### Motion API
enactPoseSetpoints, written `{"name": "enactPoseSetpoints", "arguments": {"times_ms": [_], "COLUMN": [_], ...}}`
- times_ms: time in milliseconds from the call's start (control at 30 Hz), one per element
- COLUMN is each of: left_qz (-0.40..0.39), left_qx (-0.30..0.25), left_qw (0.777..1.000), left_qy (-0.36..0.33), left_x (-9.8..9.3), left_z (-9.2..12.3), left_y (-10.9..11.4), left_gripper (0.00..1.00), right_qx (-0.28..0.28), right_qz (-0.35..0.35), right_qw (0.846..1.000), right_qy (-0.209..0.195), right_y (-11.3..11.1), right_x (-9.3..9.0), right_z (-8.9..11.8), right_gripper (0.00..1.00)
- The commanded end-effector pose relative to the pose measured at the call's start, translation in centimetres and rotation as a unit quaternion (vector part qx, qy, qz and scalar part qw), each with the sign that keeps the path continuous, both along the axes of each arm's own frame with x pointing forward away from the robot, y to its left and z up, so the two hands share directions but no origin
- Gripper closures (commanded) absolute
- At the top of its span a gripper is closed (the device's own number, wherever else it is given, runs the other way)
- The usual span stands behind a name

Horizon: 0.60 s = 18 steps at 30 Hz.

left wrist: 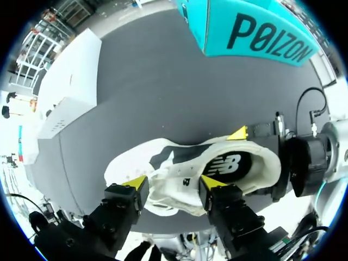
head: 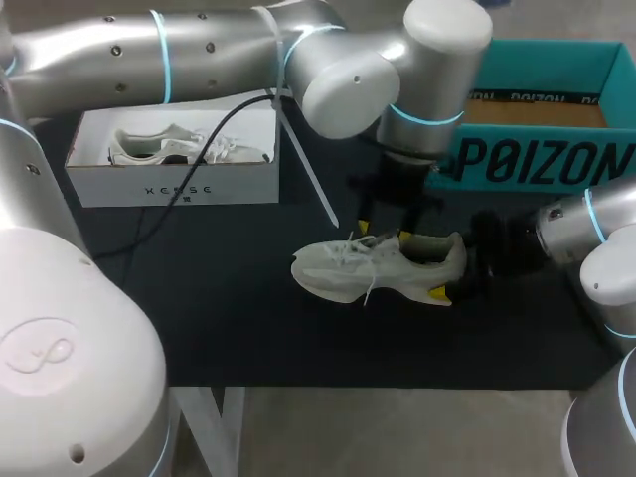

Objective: Take the shoe out of the shoebox, open the shoe tongue, remove and reinsert the insole, then place the shoe into the shoebox

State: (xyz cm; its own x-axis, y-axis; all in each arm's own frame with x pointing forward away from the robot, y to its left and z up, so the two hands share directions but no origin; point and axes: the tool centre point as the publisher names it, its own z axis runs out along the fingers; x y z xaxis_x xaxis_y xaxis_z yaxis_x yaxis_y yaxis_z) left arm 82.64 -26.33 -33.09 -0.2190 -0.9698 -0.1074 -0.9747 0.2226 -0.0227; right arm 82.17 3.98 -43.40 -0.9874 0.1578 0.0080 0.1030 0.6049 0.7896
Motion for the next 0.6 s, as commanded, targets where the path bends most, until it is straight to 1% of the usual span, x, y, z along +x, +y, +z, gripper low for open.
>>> {"name": "enactPoseSetpoints", "arguments": {"times_ms": [33, 167, 267, 433, 600], "left_qz": [0.008, 0.017, 0.019, 0.024, 0.032], "left_qx": [-0.032, -0.090, -0.132, -0.175, -0.183], "left_qw": [0.999, 0.996, 0.990, 0.983, 0.982], "left_qy": [0.003, 0.021, 0.037, 0.046, 0.034], "left_x": [0.0, -0.1, -0.2, -0.7, -1.0], "left_z": [0.7, 1.4, 1.5, 2.0, 2.8], "left_y": [1.3, 1.7, 2.0, 2.8, 4.3], "left_gripper": [1.00, 1.00, 1.00, 1.00, 1.00], "right_qx": [-0.002, -0.002, -0.002, -0.002, -0.002], "right_qz": [-0.001, -0.001, -0.001, -0.001, -0.001], "right_qw": [1.000, 1.000, 1.000, 1.000, 1.000], "right_qy": [0.000, 0.000, 0.000, 0.000, 0.000], "right_y": [-0.2, -0.2, -0.2, -0.2, -0.2], "right_x": [-0.2, -0.2, -0.2, -0.2, -0.2], "right_z": [-0.3, -0.3, -0.3, -0.3, -0.3], "right_gripper": [1.00, 1.00, 1.00, 1.00, 1.00]}}
